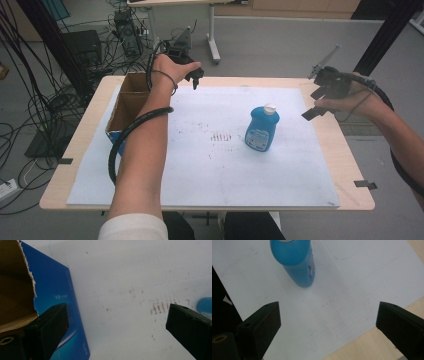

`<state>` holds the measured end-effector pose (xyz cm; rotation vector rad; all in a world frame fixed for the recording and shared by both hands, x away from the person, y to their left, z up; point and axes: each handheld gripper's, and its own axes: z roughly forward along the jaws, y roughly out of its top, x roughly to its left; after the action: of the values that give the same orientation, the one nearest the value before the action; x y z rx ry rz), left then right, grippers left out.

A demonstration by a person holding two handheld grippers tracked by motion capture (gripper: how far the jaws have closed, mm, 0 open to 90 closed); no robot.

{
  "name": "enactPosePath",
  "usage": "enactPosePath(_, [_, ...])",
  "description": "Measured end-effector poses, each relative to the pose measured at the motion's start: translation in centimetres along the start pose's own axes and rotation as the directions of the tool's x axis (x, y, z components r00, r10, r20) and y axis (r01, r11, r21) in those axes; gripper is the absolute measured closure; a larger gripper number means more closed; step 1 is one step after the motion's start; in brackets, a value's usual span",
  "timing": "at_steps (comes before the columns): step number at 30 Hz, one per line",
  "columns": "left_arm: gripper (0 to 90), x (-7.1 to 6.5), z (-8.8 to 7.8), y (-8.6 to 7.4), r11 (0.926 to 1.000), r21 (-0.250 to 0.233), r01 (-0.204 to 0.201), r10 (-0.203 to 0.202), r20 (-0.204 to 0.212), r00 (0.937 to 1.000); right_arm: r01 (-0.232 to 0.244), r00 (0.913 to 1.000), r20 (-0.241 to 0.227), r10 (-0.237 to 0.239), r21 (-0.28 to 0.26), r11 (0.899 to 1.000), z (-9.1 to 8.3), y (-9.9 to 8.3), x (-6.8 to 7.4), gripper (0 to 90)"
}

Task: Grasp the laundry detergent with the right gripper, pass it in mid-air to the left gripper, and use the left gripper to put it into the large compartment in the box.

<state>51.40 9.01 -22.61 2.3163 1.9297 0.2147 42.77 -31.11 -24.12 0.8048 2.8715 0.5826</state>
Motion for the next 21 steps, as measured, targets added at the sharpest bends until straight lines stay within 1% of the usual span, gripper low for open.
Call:
enactPosePath(1, [5.2,-0.1,0.0,-0.1,1.0000,0.002,-0.003,0.003,0.000,1.0000,-0.003,1.0000,-0.005,0.003,-0.009,1.000,0.2,-0.4,0.2,5.7])
enactPosePath(2, [5.1,-0.1,0.0,-0.1,1.0000,0.002,-0.003,0.003,0.000,1.0000,-0.003,1.0000,-0.005,0.003,-0.009,1.000,0.2,-0.4,0.2,5.7])
enactPosePath(3, [5.1,-0.1,0.1,-0.2,1.0000,0.002,-0.004,0.004,0.001,1.0000,-0.005,0.9998,-0.019,0.004,-0.033,0.999,0.6,-1.1,0.7,5.3])
enactPosePath(4, [5.1,-0.1,0.1,-0.2,1.0000,0.002,-0.004,0.004,0.001,1.0000,-0.005,0.9998,-0.019,0.004,-0.033,0.999,0.6,-1.1,0.7,5.3])
enactPosePath(6, [5.1,0.0,0.1,-0.3,1.0000,0.004,-0.006,0.006,0.000,1.0000,-0.004,0.9998,-0.021,0.003,-0.055,0.998,1.2,-2.0,1.1,4.2])
enactPosePath(7, [5.1,0.0,0.1,-0.4,1.0000,0.003,-0.003,0.003,0.000,1.0000,-0.019,0.9996,-0.023,0.017,-0.069,0.997,1.7,-2.5,1.3,4.3])
enactPosePath(8, [5.1,0.0,0.1,-0.4,1.0000,0.003,-0.003,0.003,0.000,1.0000,-0.019,0.9996,-0.023,0.017,-0.069,0.997,1.7,-2.5,1.3,4.3])
enactPosePath(9, [5.2,0.1,0.1,-0.4,1.0000,0.003,-0.003,0.003,0.001,1.0000,-0.025,0.9995,-0.022,0.023,-0.085,0.996,2.3,-3.1,1.7,4.3])
enactPosePath(10, [5.2,0.1,0.0,-0.4,1.0000,0.004,-0.004,0.004,-0.001,1.0000,-0.024,0.9995,-0.020,0.023,-0.088,0.996,2.5,-3.3,1.9,4.3])
enactPosePath(12, [5.1,0.1,0.0,-0.4,1.0000,-0.002,-0.003,0.003,0.001,1.0000,-0.023,0.9996,-0.018,0.022,-0.093,0.995,2.8,-3.5,2.0,4.3])
enactPosePath(17, [5.1,0.2,0.1,-0.5,0.9999,0.002,-0.011,0.011,0.002,0.9999,-0.019,0.9996,-0.022,0.016,-0.139,0.990,4.9,-3.9,3.0,4.6])
enactPosePath(18, [5.1,0.2,0.1,-0.5,0.9999,0.002,-0.011,0.011,0.002,0.9999,-0.019,0.9996,-0.022,0.016,-0.139,0.990,4.9,-3.9,3.0,4.6])
enactPosePath(19, [5.1,0.2,0.2,-0.5,0.9999,0.000,-0.012,0.012,0.002,0.9999,-0.012,0.9998,-0.017,0.009,-0.152,0.988,5.7,-3.9,3.3,4.5])
enactPosePath(21, [5.1,0.2,0.3,-0.6,0.9999,-0.001,-0.012,0.012,0.000,0.9999,-0.008,0.9999,-0.010,0.006,-0.163,0.987,6.4,-3.9,3.6,4.6])
